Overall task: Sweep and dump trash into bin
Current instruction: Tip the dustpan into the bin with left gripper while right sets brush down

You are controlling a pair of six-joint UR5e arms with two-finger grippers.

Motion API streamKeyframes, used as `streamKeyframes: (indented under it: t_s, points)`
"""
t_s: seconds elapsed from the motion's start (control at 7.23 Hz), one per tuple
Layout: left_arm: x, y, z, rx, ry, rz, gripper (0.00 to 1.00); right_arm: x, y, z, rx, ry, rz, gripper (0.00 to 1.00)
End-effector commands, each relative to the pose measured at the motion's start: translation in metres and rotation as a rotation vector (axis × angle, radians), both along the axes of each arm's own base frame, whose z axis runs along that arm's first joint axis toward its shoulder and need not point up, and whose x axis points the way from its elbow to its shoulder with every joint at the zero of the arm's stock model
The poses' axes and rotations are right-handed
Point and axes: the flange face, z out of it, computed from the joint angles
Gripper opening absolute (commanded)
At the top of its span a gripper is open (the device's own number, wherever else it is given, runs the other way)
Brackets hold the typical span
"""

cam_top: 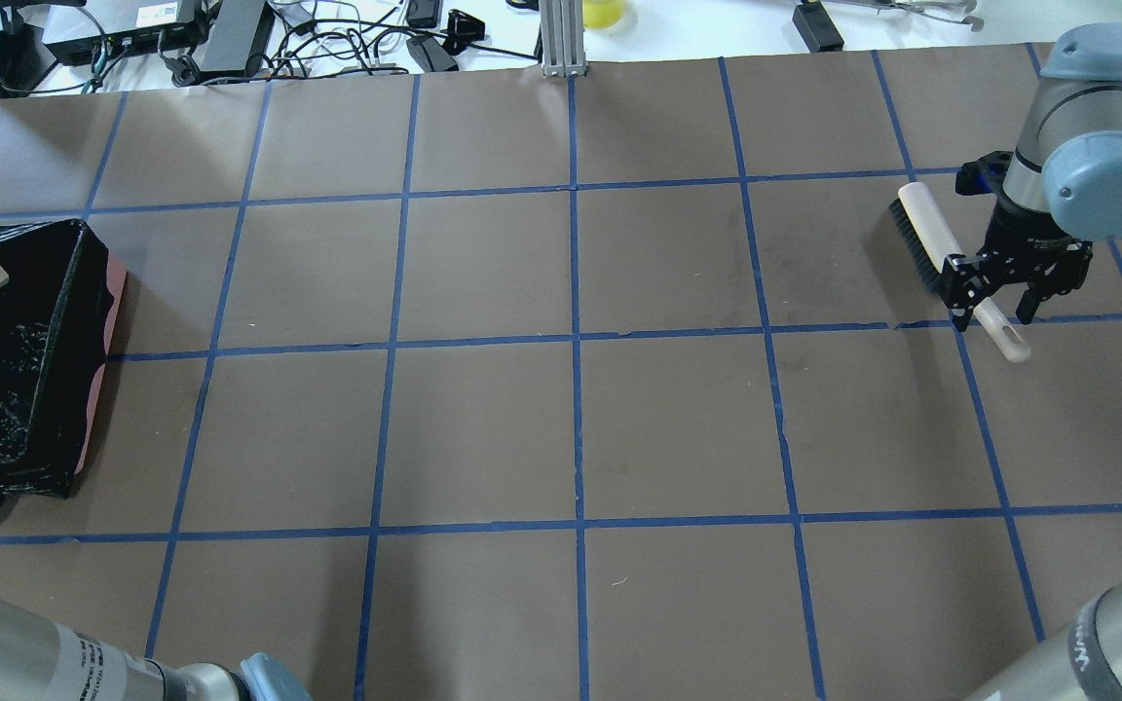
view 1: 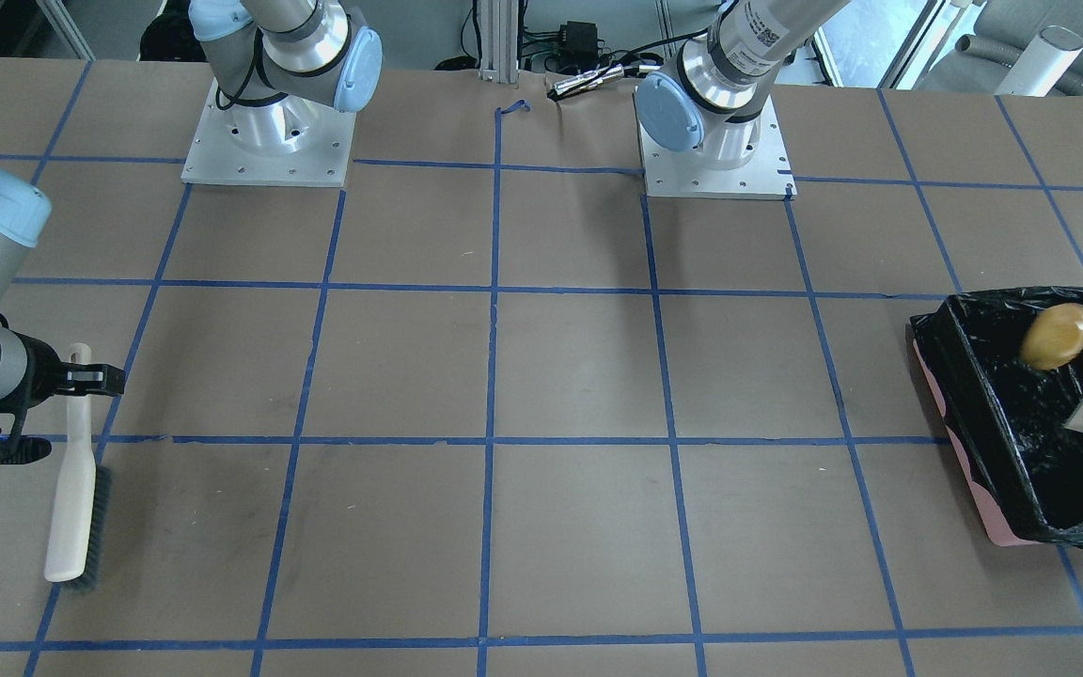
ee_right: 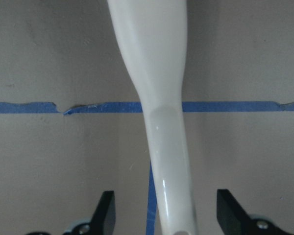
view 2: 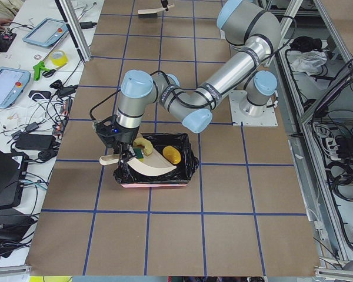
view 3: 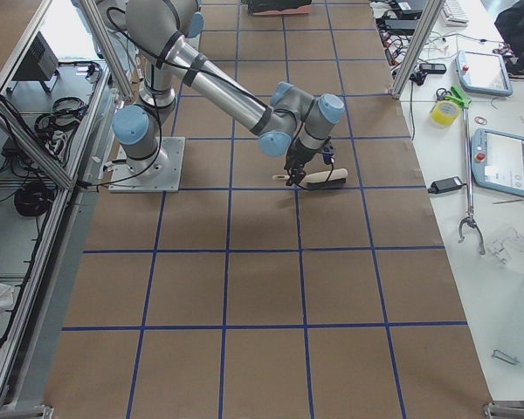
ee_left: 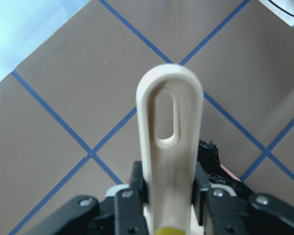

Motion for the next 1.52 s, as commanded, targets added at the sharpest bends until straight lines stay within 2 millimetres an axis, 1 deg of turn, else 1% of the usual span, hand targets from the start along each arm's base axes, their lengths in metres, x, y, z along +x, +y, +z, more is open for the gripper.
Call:
streamKeyframes:
  t_s: [0.0,0.14,0.28,0.41,0.69,0.83,0.97,1.11,1.24,1.38]
  points:
    - [-0.023,0.014,-0.016,-0.015,-0.135,-0.033,0.00,-0.001,-0.002,0.003,-0.005,0.001,0.002,0.80]
    - [-0.032,0.015,-0.011,-0.021,-0.146,-0.045,0.00,0.000,-0.003,0.018,-0.030,0.002,0.008,0.83]
    - [-0.035,0.017,-0.006,-0.027,-0.157,-0.049,0.00,0.001,-0.002,0.059,-0.089,0.022,0.007,0.89]
    - [-0.036,0.016,-0.004,-0.030,-0.163,-0.054,0.00,0.007,0.007,0.110,-0.144,0.042,0.012,0.96]
    - [-0.036,0.017,-0.001,-0.040,-0.192,-0.067,0.00,0.021,0.031,0.210,-0.202,0.056,0.014,0.98]
    - [-0.032,0.014,0.002,-0.088,-0.285,-0.032,0.00,0.031,0.033,0.238,-0.245,0.010,0.000,1.00]
    - [-0.043,0.007,0.004,-0.094,-0.299,-0.047,0.00,0.065,0.031,0.255,-0.272,-0.015,-0.006,1.00]
    - [-0.056,0.007,0.017,-0.086,-0.338,-0.047,0.00,0.125,0.033,0.277,-0.283,-0.008,-0.026,1.00]
    - [-0.080,-0.003,0.019,-0.063,-0.379,-0.048,0.00,0.183,0.042,0.284,-0.287,-0.003,-0.069,1.00]
    - [-0.096,-0.010,0.020,-0.075,-0.421,-0.053,0.00,0.234,0.053,0.285,-0.297,-0.016,-0.075,1.00]
